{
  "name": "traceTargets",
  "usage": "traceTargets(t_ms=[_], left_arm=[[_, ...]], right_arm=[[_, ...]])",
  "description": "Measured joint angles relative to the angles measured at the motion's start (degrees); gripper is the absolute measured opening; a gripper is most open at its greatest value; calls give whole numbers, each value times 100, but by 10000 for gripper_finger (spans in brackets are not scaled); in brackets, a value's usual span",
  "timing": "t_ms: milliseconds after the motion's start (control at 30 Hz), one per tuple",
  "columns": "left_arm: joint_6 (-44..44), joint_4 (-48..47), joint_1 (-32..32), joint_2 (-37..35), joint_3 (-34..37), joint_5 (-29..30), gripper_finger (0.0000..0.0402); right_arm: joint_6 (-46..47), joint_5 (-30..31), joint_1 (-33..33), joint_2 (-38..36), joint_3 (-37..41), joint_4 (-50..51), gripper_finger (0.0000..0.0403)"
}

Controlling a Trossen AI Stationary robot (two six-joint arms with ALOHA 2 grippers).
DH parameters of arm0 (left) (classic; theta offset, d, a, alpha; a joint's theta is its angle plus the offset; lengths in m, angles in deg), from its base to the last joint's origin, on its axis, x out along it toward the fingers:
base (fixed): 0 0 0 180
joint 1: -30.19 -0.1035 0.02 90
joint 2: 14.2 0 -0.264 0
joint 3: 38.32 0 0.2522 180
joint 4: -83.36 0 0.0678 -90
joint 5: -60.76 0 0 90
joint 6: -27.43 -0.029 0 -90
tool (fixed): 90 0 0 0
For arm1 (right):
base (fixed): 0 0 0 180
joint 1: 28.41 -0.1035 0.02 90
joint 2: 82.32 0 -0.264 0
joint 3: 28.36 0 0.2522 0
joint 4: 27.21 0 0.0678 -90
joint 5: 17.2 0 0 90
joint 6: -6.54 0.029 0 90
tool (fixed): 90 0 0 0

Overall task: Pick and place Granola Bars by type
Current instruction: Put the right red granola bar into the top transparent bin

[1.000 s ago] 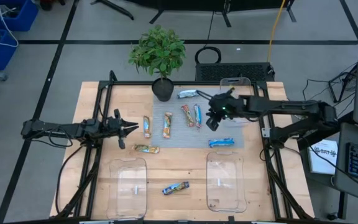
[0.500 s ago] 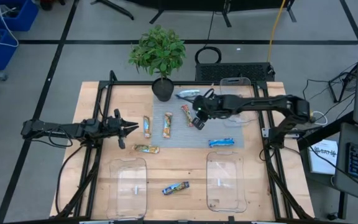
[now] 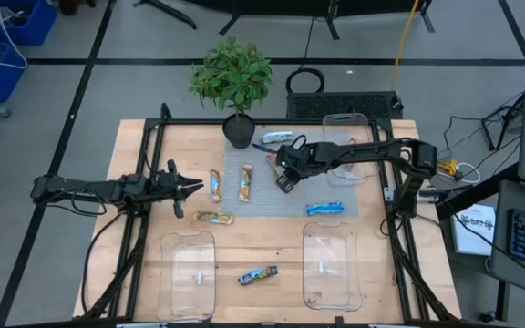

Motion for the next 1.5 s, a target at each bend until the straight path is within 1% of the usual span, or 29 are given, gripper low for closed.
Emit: traceTargets(t_ms=[167, 233, 400, 867, 1033, 1300, 1400, 1500], left_arm=[[-4, -14, -1, 1, 0, 0, 63], [-17, 0, -1, 2, 0, -2, 63], [-20, 62, 0, 0, 0, -2, 63], [-22, 90, 0, 0, 0, -4, 63], [-22, 90, -1, 0, 0, -4, 63], [-23, 90, 0, 0, 0, -2, 63], [-22, 90, -2, 0, 0, -3, 63], [-22, 92, 0, 0, 0, -2, 63]], right_arm=[[191, 22, 0, 65, 4, -70, 93], [211, 19, 2, 118, 2, -220, 93], [229, 26, 12, 210, 4, -243, 93], [404, 57, 76, 256, 17, -113, 93], [533, 50, 138, 254, 236, -184, 93], [528, 13, 142, 254, 486, -641, 93], [483, 7, 142, 254, 496, -652, 85], [379, 2, 142, 254, 496, -627, 53]])
